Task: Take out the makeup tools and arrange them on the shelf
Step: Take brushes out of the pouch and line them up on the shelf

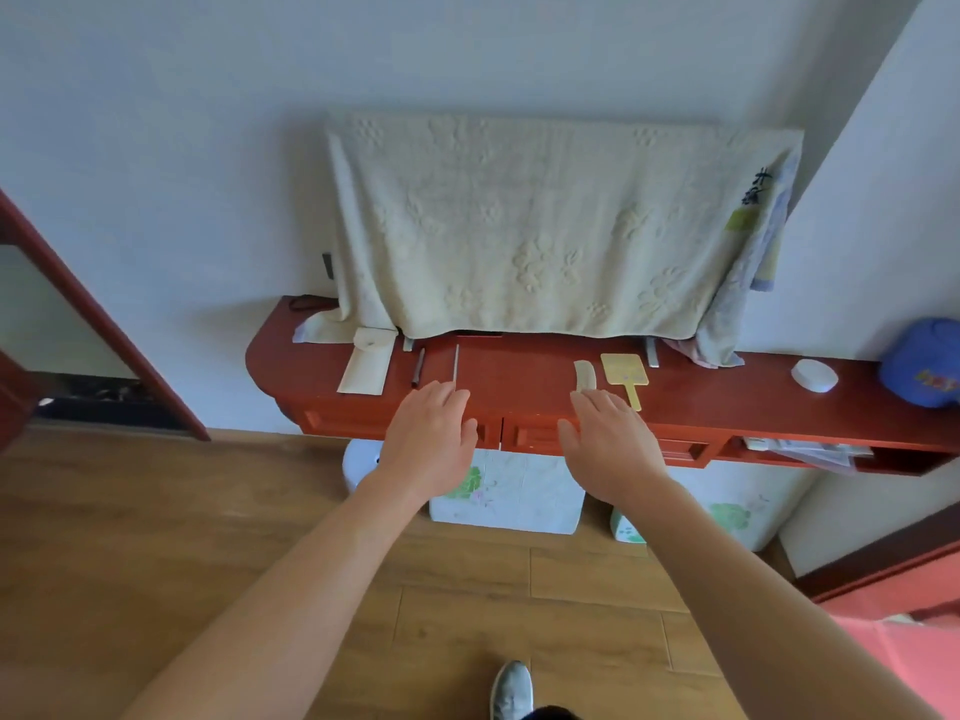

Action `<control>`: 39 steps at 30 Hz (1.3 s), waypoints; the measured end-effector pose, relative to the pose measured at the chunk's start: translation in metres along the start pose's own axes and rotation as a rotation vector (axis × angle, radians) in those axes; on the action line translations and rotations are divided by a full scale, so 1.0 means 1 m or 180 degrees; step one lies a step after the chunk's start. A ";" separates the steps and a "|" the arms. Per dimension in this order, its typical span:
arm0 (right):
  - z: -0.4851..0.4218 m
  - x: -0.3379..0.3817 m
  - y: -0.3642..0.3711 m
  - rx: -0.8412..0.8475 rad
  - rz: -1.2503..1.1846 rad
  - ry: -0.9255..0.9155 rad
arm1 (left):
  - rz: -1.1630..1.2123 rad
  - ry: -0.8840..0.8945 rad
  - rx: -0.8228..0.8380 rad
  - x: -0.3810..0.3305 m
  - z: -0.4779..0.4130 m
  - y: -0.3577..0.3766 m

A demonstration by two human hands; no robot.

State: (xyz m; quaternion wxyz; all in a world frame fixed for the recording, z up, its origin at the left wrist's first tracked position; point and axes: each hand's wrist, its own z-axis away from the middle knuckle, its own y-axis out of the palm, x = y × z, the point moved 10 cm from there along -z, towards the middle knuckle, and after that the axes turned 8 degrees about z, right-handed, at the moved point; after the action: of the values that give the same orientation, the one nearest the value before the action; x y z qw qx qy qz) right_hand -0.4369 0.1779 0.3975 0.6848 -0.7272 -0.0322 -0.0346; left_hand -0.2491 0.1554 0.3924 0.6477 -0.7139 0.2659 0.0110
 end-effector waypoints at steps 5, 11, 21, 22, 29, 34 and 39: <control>-0.060 0.037 0.010 0.0032 -0.0023 -0.0156 | -0.0001 -0.0246 -0.0032 0.056 -0.024 -0.013; -0.116 0.095 0.024 0.0100 0.0054 -0.0438 | -0.0140 -0.0448 -0.0264 0.131 -0.044 -0.039; -0.156 0.174 0.048 0.0077 0.0084 -0.0158 | -0.0154 -0.0155 0.0024 0.228 -0.081 -0.051; -0.160 0.180 0.051 0.0049 0.0071 -0.0106 | -0.0167 -0.0101 0.0019 0.237 -0.085 -0.053; -0.190 0.206 0.078 0.0153 0.0012 0.0009 | -0.0060 0.0084 0.0138 0.280 -0.115 -0.037; -0.240 0.205 0.101 0.0363 0.0029 -0.0168 | -0.0068 -0.0055 0.0301 0.305 -0.156 -0.003; -0.293 0.208 0.136 0.0499 -0.0012 -0.0540 | -0.0151 -0.0457 0.0376 0.334 -0.183 0.025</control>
State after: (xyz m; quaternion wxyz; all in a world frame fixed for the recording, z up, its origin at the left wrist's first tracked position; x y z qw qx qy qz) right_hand -0.2186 -0.1227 0.3000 0.7343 -0.6717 -0.0940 0.0283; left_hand -0.0322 -0.1374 0.2780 0.7061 -0.6780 0.2020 0.0312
